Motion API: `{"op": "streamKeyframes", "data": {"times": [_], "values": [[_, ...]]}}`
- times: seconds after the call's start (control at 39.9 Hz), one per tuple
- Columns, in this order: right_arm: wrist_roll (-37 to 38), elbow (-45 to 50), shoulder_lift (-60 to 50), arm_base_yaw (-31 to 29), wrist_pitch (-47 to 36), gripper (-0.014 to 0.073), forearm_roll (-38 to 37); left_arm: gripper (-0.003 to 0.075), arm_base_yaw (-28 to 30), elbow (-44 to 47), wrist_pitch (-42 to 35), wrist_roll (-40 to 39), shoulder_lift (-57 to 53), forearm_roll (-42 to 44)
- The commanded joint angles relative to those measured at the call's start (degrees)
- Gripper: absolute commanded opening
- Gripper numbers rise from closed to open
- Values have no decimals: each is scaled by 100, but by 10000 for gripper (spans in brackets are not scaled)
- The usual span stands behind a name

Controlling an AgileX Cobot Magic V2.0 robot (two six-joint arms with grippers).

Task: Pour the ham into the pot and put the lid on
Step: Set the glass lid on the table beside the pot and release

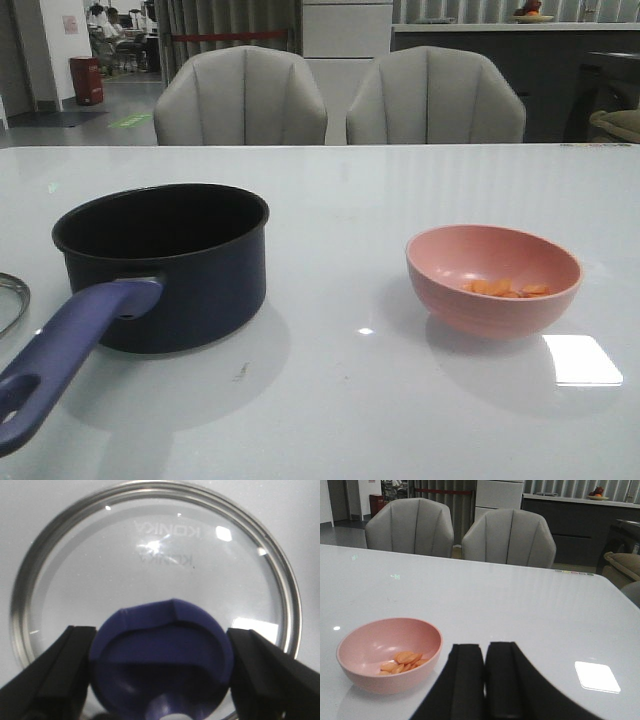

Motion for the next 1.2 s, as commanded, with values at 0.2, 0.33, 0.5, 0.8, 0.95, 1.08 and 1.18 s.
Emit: {"op": "streamKeyframes", "data": {"times": [0.2, 0.33, 0.5, 0.8, 0.95, 1.08, 1.18], "values": [[-2, -30, -107, -31, -454, 161, -68, 582, -34, -324, -88, -16, -253, 51], [-2, -30, -107, -31, -454, 161, -68, 582, -171, -436, 68, -5, -494, 84], [-2, -30, -107, -31, -454, 161, -68, 582, -474, -393, -29, -5, -1138, 310], [-2, -30, -107, -31, -454, 161, -68, 582, -859, 471, -1071, -5, -2818, 275], [-2, -30, -107, -31, -454, 161, -68, 582, -1038, 1226, -1811, -5, -3838, 139], [-2, -30, -107, -31, -454, 161, -68, 582, -1133, 2018, -2501, -5, -4893, 48], [-2, -30, -107, -31, -454, 161, -68, 582, -1133, 2654, -2883, -5, -5702, -132]]}}
